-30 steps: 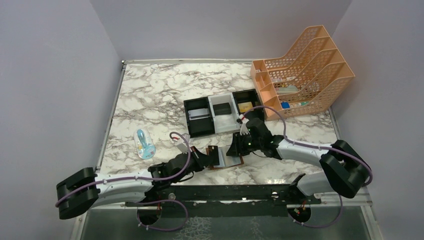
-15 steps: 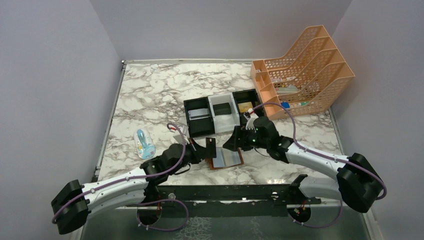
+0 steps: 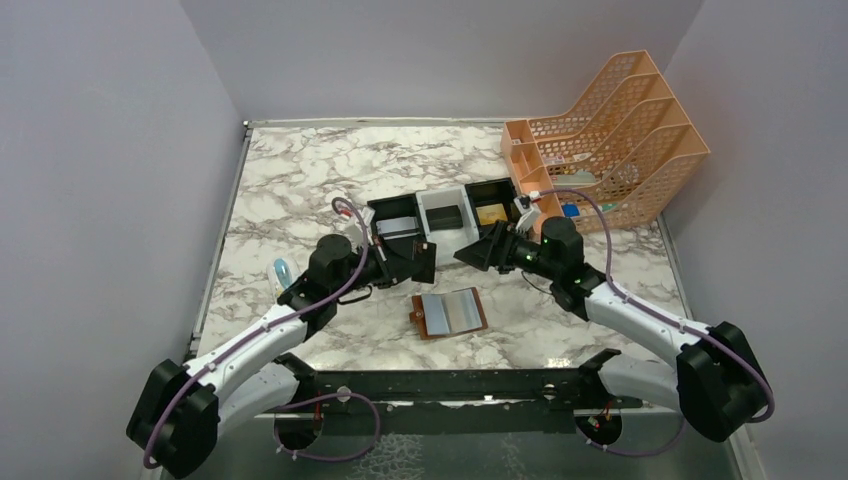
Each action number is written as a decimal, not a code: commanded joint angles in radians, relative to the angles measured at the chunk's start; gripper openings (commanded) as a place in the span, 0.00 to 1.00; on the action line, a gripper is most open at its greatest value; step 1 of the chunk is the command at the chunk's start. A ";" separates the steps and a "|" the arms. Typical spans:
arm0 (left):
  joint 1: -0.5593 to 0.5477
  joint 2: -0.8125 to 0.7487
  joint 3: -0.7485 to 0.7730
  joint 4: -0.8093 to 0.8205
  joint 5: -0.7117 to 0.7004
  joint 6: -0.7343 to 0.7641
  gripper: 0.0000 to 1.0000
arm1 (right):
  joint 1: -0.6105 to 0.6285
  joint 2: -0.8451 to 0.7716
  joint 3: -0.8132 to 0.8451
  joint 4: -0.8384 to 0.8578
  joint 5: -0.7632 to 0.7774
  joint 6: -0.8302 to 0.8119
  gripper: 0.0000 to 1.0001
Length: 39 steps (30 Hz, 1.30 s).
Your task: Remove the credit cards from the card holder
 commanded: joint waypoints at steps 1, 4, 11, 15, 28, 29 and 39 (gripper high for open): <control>0.035 0.087 0.062 0.154 0.242 -0.026 0.00 | 0.000 0.016 0.010 0.221 -0.219 -0.001 0.74; 0.035 0.099 0.092 0.167 0.248 -0.025 0.00 | 0.000 0.066 0.014 0.334 -0.307 0.041 0.74; 0.035 0.039 0.107 0.176 0.209 -0.032 0.00 | 0.000 0.174 0.052 0.431 -0.402 0.090 0.66; 0.035 0.035 0.082 0.195 0.209 -0.048 0.00 | 0.000 0.226 0.065 0.544 -0.484 0.156 0.62; 0.035 0.044 0.066 0.249 0.230 -0.087 0.00 | 0.000 0.347 0.069 0.832 -0.532 0.340 0.40; 0.035 0.048 0.057 0.259 0.233 -0.094 0.00 | -0.001 0.355 0.073 0.834 -0.532 0.343 0.39; 0.035 0.043 0.029 0.283 0.233 -0.112 0.00 | 0.000 0.434 0.070 0.951 -0.530 0.415 0.26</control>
